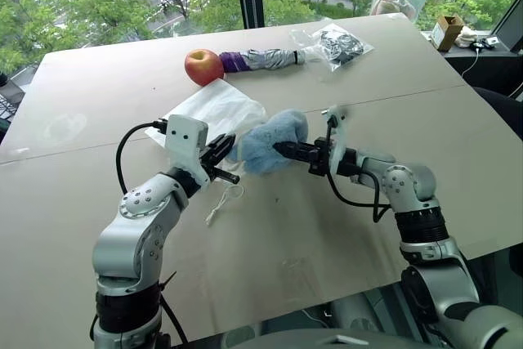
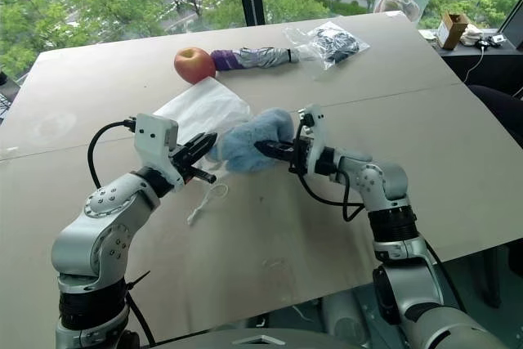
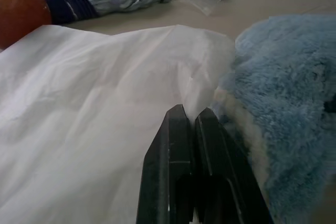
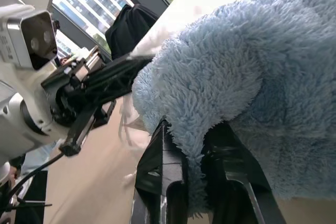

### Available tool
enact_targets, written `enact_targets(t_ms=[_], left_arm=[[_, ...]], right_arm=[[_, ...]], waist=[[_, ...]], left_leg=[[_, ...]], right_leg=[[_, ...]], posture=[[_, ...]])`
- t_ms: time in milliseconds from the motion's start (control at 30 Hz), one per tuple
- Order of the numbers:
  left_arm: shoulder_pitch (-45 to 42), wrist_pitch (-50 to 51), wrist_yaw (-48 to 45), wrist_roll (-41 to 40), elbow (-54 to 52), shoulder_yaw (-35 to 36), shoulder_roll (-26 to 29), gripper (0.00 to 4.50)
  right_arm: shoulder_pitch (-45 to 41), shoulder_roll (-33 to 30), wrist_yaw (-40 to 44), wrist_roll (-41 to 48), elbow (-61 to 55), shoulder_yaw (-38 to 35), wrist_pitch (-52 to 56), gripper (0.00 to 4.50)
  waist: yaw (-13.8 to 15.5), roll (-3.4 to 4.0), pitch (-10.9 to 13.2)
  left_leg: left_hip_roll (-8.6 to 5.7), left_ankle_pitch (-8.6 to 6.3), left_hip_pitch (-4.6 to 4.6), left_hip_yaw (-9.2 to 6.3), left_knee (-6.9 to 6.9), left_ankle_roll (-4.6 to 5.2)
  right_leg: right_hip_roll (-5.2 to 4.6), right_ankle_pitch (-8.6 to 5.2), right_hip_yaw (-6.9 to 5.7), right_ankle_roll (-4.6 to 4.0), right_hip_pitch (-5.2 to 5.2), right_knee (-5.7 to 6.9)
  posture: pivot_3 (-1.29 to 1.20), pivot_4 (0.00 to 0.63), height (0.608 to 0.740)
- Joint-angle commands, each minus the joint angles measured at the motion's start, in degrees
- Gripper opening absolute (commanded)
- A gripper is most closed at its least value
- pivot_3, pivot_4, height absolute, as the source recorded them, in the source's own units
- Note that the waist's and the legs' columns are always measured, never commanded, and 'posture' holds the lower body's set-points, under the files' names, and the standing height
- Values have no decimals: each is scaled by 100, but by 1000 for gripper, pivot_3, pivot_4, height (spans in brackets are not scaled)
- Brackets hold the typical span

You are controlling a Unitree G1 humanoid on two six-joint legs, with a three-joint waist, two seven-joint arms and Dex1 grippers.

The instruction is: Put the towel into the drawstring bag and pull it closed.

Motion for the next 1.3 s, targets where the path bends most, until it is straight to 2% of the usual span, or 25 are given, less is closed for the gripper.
enact_targets(t_ms=[33,267,400,567,667,733,933,1000,1100,1167,1233,1267,1300], left_arm=[[-41,-27,-76,-208,-283,-103,81,0],[-115,-71,-13,-295,-182,-212,69,0],[-142,-90,63,-294,-123,-257,-4,0],[-118,-73,149,-366,-130,-272,-126,0],[-70,-77,203,-366,-177,-330,-184,0],[-31,-40,267,-410,-257,-350,-260,0],[58,-34,376,-498,-366,-374,-325,0],[80,-55,392,-507,-362,-381,-323,0],[87,-89,405,-507,-323,-396,-330,0],[85,-118,409,-502,-285,-417,-334,0],[41,-168,414,-481,-205,-462,-356,0],[8,-182,419,-475,-167,-475,-365,0],[-32,-206,423,-475,-123,-472,-378,0]], right_arm=[[-206,149,-441,-533,250,286,-302,35],[-146,547,-413,-411,-3,486,-53,35],[-88,900,-251,141,-264,387,467,35],[-194,1106,-592,-242,85,531,203,35],[-404,1576,-1071,-199,574,20,-70,35],[-609,1914,-1673,-125,1132,-518,-319,35],[-889,2508,-2556,1196,1694,-1627,-339,35],[-896,2621,-2769,1743,1656,-1764,-143,35],[-731,2532,-2687,1938,1303,-1289,194,35],[-633,2402,-2598,1884,1122,-904,345,818],[-537,2049,-2318,1466,910,-220,331,1453],[-482,1843,-2160,1240,771,124,285,2047],[-441,1614,-2008,965,632,444,198,2415]], waist=[[1,0,0],[3,2,1],[-5,3,2],[-1,3,2],[-17,3,2],[20,3,2],[30,4,2],[17,5,3],[-29,9,5],[-44,11,6],[-39,12,7],[-32,12,7],[-21,12,7]], left_leg=[[0,1,0,0,0,-1],[-4,6,-4,-4,-1,-10],[-2,5,-3,-10,-3,-9],[-6,6,-4,-14,-3,-9],[-5,6,-2,-14,-2,-10],[-4,8,-1,-21,-4,-13],[-14,15,-12,-28,-3,-26],[-12,15,-13,-33,-6,-26],[-10,15,-12,-33,-8,-25],[-7,15,-11,-30,-8,-24],[-5,15,-10,-31,-8,-24],[-4,15,-11,-29,-8,-24],[-4,15,-12,-27,-8,-24]], right_leg=[[0,0,0,0,0,0],[-3,0,-3,0,-1,-2],[-1,0,-8,-1,-2,0],[-4,0,-13,-1,-1,-1],[-2,0,-13,-1,-1,3],[-1,0,-19,-2,0,5],[-16,0,-29,-2,0,-2],[-14,0,-35,-2,0,-2],[-11,0,-35,-2,0,-1],[-7,0,-34,-2,-1,1],[-1,0,-37,-3,-1,2],[1,0,-41,-3,-1,2],[0,-1,-45,-3,0,2]], posture=[[0,150,740],[0,150,740],[0,150,740],[0,150,740],[0,150,740],[0,150,740],[0,150,740],[0,150,740],[0,150,740],[0,150,740],[0,150,740],[0,150,740],[0,150,740]])
